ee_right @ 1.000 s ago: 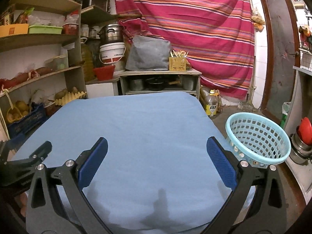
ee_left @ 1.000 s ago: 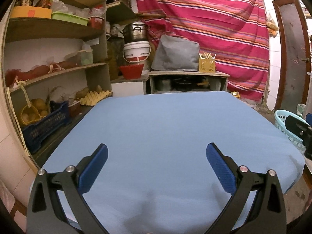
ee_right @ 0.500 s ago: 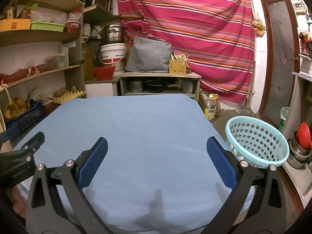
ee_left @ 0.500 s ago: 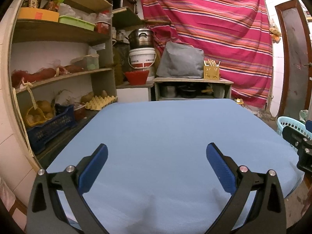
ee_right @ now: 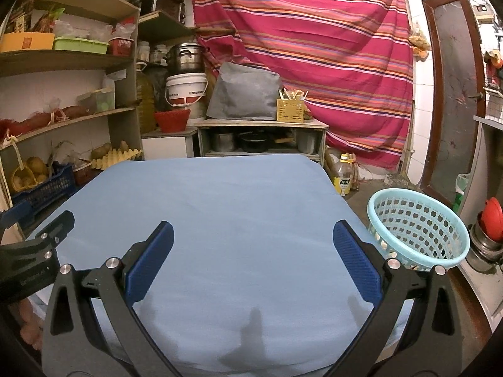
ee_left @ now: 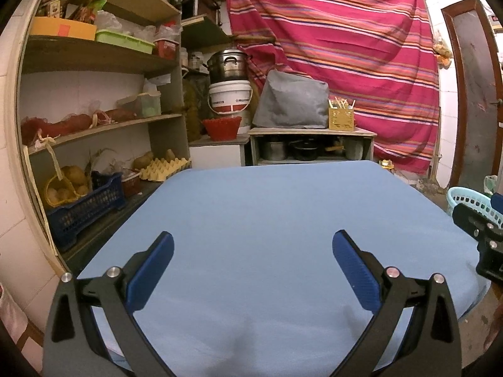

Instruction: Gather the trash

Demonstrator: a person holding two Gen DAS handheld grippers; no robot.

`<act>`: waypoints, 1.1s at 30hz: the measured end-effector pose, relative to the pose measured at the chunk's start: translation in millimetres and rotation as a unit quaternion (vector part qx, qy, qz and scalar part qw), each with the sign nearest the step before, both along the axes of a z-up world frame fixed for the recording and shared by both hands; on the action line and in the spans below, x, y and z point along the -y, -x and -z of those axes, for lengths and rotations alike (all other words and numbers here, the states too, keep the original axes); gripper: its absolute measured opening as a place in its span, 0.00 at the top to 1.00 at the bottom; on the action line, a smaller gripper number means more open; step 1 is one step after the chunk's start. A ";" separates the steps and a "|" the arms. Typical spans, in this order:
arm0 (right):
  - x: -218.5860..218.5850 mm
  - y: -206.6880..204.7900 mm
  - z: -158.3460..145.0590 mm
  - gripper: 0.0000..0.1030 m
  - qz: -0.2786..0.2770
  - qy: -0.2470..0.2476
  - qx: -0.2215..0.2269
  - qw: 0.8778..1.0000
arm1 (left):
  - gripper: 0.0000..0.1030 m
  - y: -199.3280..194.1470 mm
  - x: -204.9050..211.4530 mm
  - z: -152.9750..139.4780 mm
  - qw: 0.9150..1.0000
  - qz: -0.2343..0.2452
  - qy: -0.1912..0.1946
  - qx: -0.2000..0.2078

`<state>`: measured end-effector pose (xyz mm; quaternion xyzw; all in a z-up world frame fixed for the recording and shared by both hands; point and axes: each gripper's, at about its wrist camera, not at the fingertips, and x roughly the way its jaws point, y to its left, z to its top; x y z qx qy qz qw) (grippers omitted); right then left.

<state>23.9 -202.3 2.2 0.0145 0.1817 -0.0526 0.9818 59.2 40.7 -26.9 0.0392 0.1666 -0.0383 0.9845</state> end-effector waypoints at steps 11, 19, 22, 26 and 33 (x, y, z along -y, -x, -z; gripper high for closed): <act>-1.2 1.0 -2.7 0.04 0.003 -0.003 0.004 1.000 | 0.04 1.2 2.7 -1.4 1.000 0.008 -0.008 0.004; -2.1 0.2 -3.1 0.04 0.004 -0.003 0.004 1.000 | 0.04 0.3 3.2 -0.9 1.000 0.009 -0.007 0.001; -1.9 0.4 -3.0 0.04 0.004 -0.003 0.004 1.000 | 0.04 0.1 2.8 -0.6 1.000 0.009 -0.007 0.002; -2.3 0.4 -3.2 0.04 0.004 -0.001 0.004 1.000 | 0.04 -0.4 0.7 -0.5 1.000 0.010 -0.008 0.002; -4.8 0.0 -3.1 0.04 0.007 0.001 0.005 1.000 | 0.04 -1.0 -0.1 -0.3 1.000 0.010 -0.008 0.001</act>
